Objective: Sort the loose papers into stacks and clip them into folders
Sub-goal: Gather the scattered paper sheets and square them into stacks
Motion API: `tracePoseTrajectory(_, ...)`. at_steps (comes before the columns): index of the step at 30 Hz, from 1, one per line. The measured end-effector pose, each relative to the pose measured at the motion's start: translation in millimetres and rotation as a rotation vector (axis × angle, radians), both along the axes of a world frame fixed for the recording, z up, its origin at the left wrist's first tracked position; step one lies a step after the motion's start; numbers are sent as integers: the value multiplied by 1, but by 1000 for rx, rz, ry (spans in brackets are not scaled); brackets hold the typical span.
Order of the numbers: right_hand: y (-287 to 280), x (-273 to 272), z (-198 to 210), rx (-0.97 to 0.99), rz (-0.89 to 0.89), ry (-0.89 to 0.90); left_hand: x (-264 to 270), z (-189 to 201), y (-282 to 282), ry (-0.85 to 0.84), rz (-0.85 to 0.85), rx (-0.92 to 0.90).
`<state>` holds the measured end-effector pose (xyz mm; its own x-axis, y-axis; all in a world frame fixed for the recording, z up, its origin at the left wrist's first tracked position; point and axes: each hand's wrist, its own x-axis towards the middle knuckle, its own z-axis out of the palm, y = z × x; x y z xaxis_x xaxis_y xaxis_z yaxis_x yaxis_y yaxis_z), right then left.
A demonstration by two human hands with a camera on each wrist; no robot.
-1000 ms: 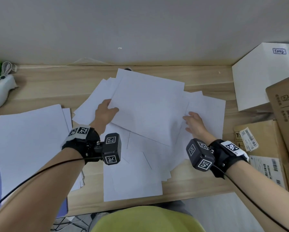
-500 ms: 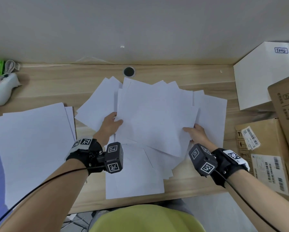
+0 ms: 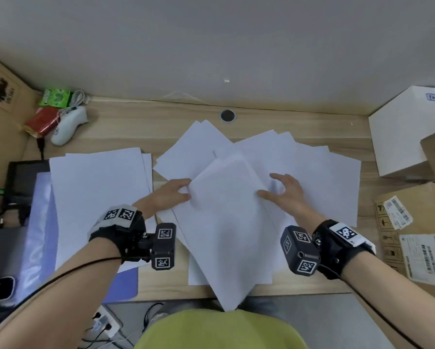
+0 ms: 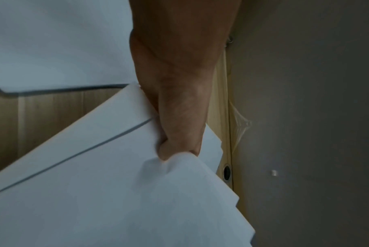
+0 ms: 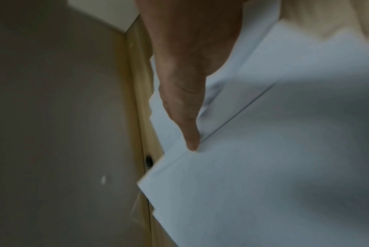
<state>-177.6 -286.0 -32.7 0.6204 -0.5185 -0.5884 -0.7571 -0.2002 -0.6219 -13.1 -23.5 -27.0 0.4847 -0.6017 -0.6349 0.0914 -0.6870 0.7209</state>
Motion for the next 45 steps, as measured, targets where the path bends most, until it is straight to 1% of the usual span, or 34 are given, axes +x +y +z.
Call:
tracePoseTrajectory(2, 21, 11, 15, 139, 49, -63, 2, 12, 13, -17, 20, -64)
tracePoseTrajectory(4, 39, 20, 26, 325, 111, -103, 5, 21, 26, -26, 106, -142)
tracePoseTrajectory(6, 51, 25, 30, 348, 128, -118, 10, 28, 38, -70, 295, -188)
tracePoseTrajectory(8, 60, 31, 32, 337, 59, -158, 14, 34, 48, -103, 494, -240)
tracePoseTrajectory(10, 66, 39, 38, 357, -49, -227, 18, 37, 56, 14, 636, -350)
tracePoseTrajectory(11, 69, 43, 43, 378, -102, -275, 19, 38, 59, 77, 661, -396)
tracePoseTrajectory(12, 72, 48, 51, 401, -138, -318, 19, 40, 59, 119, 649, -420)
tracePoseTrajectory(13, 73, 52, 58, 415, -152, -358, 18, 43, 57, 133, 601, -428)
tracePoseTrajectory(15, 77, 59, 76, 423, -132, -435, 16, 50, 47, 98, 511, -453)
tracePoseTrajectory(16, 78, 62, 85, 418, -121, -473, 15, 56, 40, 71, 515, -475)
tracePoseTrajectory(18, 80, 65, 102, 418, -108, -549, 18, 69, 27, 8, 581, -537)
tracePoseTrajectory(21, 78, 65, 114, 404, -84, -618, 25, 84, 18, -48, 629, -633)
tracePoseTrajectory(23, 76, 58, 109, 362, -53, -591, 24, 81, 20, -61, 636, -656)
tracePoseTrajectory(25, 76, 48, 96, 357, -55, -526, 18, 68, 24, -54, 634, -599)
tracePoseTrajectory(27, 78, 38, 83, 393, -114, -473, 9, 51, 29, -19, 613, -509)
tracePoseTrajectory(29, 79, 34, 72, 408, -198, -430, -1, 43, 29, 11, 576, -466)
tracePoseTrajectory(30, 78, 34, 66, 398, -220, -405, -4, 41, 27, 11, 553, -457)
tracePoseTrajectory(33, 76, 43, 59, 350, -184, -379, -5, 44, 17, -23, 499, -409)
tracePoseTrajectory(36, 74, 57, 52, 291, -228, -357, -3, 41, 14, -29, 506, -363)
tracePoseTrajectory(38, 75, 61, 44, 242, -245, -286, -5, 34, 20, -18, 531, -355)
tracePoseTrajectory(42, 82, 55, 20, 215, -164, -136, -11, 16, 48, -29, 620, -315)
tracePoseTrajectory(45, 99, 56, 4, 282, -58, -72, -9, 7, 80, -47, 691, -259)
